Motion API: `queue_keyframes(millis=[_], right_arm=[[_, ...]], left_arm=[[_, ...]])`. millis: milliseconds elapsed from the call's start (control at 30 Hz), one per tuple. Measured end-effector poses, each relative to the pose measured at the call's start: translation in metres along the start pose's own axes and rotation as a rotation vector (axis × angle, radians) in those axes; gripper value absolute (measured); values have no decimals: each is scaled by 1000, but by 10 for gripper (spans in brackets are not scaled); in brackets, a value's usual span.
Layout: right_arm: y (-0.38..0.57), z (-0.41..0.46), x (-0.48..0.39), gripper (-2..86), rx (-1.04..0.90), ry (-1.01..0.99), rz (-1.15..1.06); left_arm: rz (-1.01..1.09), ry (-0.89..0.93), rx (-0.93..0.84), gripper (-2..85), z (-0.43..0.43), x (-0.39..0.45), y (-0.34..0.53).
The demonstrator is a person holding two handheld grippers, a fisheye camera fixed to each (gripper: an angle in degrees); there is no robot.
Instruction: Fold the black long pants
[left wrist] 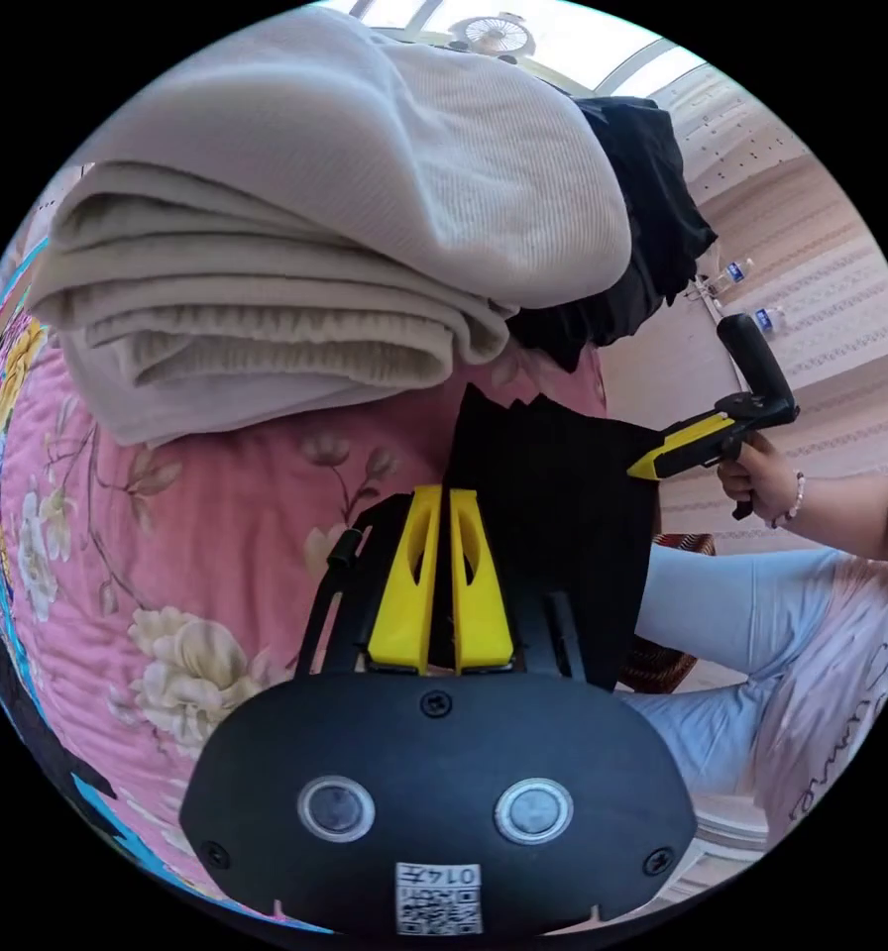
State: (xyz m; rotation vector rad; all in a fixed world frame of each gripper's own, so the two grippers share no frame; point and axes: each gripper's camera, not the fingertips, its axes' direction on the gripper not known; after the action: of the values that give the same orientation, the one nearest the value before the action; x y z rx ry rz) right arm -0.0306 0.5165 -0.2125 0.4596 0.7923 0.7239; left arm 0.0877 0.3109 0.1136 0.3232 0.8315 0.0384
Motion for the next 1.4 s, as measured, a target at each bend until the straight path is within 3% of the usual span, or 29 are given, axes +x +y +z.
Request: queue_keyframes(millis=[200,467,767,1067,1400], right_arm=[[8,11,-13,14,3,-9,79],[13,5,-73,16,26,92,107],[-5,33,-237,15,-54,338,-92],[-28,206,-498,22,-293,343,-578],[38,466,-794,54,-562,166,-1041]], left_arm=[[-17,-138,-39,16,-2,33,25],[-198,-160,125,60,-105,43,112],[-345,-260,220,63,-235,63,255],[-683,-263,251,65,-331,71,481],[-1156,-297,365,80,-418,139,774]])
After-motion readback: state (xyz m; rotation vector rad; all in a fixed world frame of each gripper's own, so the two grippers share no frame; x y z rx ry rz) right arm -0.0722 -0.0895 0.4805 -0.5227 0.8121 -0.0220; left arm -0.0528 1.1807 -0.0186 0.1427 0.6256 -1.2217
